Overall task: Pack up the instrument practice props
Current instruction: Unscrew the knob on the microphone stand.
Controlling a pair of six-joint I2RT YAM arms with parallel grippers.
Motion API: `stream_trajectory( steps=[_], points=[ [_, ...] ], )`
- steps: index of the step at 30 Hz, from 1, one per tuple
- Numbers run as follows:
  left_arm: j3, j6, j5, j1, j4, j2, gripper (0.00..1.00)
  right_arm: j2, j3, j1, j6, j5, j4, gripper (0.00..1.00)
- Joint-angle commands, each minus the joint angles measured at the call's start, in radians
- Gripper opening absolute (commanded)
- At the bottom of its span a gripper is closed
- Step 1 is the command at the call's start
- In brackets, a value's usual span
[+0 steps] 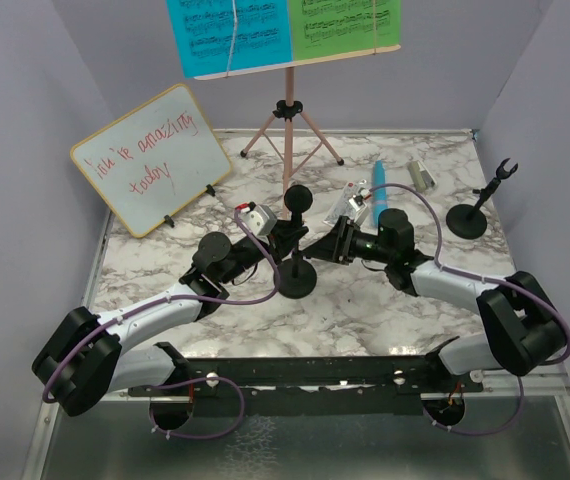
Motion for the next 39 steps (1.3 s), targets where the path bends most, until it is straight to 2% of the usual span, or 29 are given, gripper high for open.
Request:
stream_trajectory(
  steps=[1,12,18,26,30,39],
  points=[
    [-0.027,0.004,0.009,0.000,-0.089,-0.011,0.00,0.027,-0.002,-0.012,0.054,-0.065,0.081,0.51],
    [-0.026,0.003,0.016,0.001,-0.089,-0.011,0.00,0.083,-0.019,-0.026,0.097,-0.084,0.169,0.36],
    [-0.026,0.005,0.016,0.000,-0.089,-0.010,0.00,0.130,-0.028,-0.032,0.138,-0.164,0.275,0.30],
    [-0.027,0.008,0.017,0.001,-0.089,-0.007,0.00,0.176,-0.047,-0.032,0.165,-0.222,0.418,0.11],
    [-0.026,0.009,0.020,0.001,-0.089,-0.002,0.00,0.141,-0.041,-0.032,0.038,-0.213,0.366,0.01],
    [-0.021,0.007,0.016,0.000,-0.090,0.016,0.00,-0.013,-0.013,-0.012,-0.407,-0.211,0.115,0.00]
  ],
)
